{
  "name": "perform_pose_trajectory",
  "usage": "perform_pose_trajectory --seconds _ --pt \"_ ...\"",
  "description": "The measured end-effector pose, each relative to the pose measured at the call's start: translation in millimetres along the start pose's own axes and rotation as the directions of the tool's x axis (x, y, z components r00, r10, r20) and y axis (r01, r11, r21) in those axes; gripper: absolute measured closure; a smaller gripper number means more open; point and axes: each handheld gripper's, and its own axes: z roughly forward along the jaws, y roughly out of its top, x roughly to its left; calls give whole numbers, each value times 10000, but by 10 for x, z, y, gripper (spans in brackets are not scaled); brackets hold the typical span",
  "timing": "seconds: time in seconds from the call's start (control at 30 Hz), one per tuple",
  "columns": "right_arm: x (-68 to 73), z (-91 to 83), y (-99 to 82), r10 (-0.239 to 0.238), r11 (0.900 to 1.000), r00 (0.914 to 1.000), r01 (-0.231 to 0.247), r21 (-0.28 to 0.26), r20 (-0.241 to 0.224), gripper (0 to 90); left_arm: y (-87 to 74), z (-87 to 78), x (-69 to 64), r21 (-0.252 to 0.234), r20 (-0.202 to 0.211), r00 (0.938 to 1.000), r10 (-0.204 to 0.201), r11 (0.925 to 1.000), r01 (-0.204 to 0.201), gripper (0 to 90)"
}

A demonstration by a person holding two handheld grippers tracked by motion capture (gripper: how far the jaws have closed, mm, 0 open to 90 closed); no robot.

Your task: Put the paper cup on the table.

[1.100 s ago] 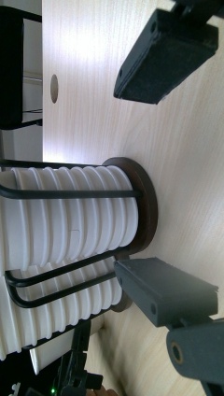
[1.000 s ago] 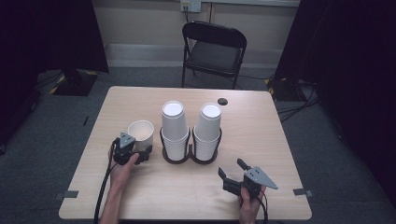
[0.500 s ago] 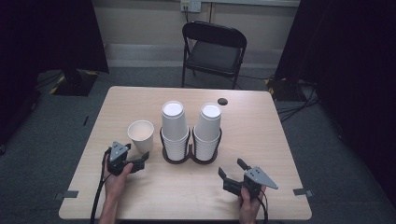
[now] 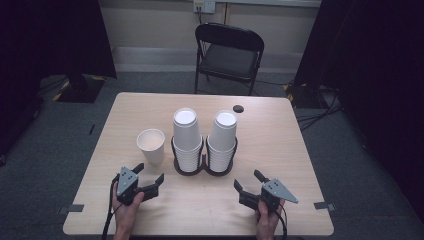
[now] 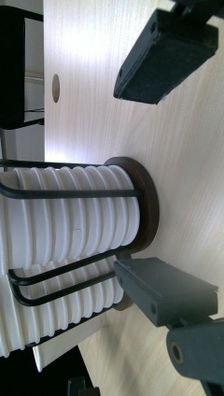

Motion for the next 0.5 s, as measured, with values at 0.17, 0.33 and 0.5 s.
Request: perform_pose_trajectory --seconds 0.17,0.33,0.5 --pt "-4 -2 -1 5 10000 10000 -5 -25 -20 140 -55 -39 -244 -179 616 9981 48 9998 -37 155" --pt "0 5 1 -6 10000 10000 6 28 55 140 -80 -16 -353 -162 901 9939 629 9980 -616 156" --pt "3 84 31 49 9955 9986 -99 941 536 142 -87 -27 -360 -317 836 9946 616 9977 -592 156"
